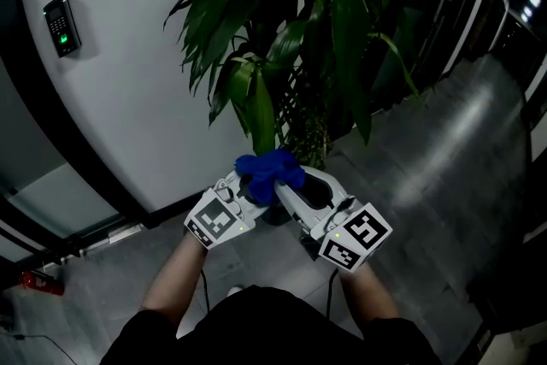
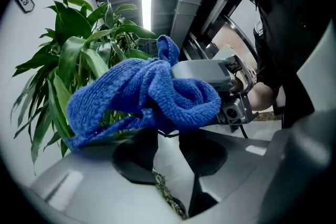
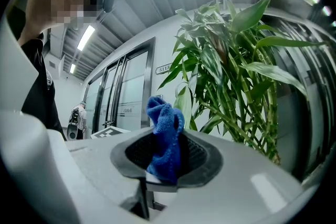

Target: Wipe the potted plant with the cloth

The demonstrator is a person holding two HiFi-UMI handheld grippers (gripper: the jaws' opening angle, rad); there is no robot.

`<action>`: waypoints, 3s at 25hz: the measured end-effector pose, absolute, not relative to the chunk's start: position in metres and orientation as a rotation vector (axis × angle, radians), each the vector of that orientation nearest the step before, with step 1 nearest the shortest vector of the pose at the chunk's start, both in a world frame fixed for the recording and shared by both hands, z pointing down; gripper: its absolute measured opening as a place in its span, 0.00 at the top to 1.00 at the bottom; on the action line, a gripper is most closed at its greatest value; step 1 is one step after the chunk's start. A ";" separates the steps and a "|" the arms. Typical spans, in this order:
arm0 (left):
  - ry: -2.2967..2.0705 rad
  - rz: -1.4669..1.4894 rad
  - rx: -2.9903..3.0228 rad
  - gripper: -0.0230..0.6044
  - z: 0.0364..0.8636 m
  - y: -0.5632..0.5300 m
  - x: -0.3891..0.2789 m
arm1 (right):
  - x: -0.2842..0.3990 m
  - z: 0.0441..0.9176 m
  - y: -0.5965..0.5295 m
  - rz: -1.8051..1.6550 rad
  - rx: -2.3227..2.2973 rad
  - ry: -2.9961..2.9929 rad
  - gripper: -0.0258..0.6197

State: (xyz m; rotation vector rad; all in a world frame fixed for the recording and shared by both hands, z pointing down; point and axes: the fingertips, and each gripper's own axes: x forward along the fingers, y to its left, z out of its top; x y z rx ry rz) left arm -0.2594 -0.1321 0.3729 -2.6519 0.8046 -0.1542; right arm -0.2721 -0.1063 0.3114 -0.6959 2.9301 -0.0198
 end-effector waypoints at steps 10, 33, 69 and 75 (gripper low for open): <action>0.815 -0.178 -2.764 0.75 0.402 -0.112 -0.251 | -0.248 0.321 -0.086 -0.081 -0.648 2.885 0.79; 0.725 -0.084 -2.946 0.83 0.433 -0.082 -0.108 | -0.049 0.340 -0.029 -0.107 -1.013 2.727 0.79; 1.201 -0.094 -2.563 0.93 0.323 -0.297 -0.145 | -0.151 0.169 -0.246 0.279 -0.370 2.756 0.79; 1.325 -0.185 -2.438 0.93 0.322 -0.291 -0.150 | -0.160 0.191 -0.240 0.348 -0.241 2.822 0.79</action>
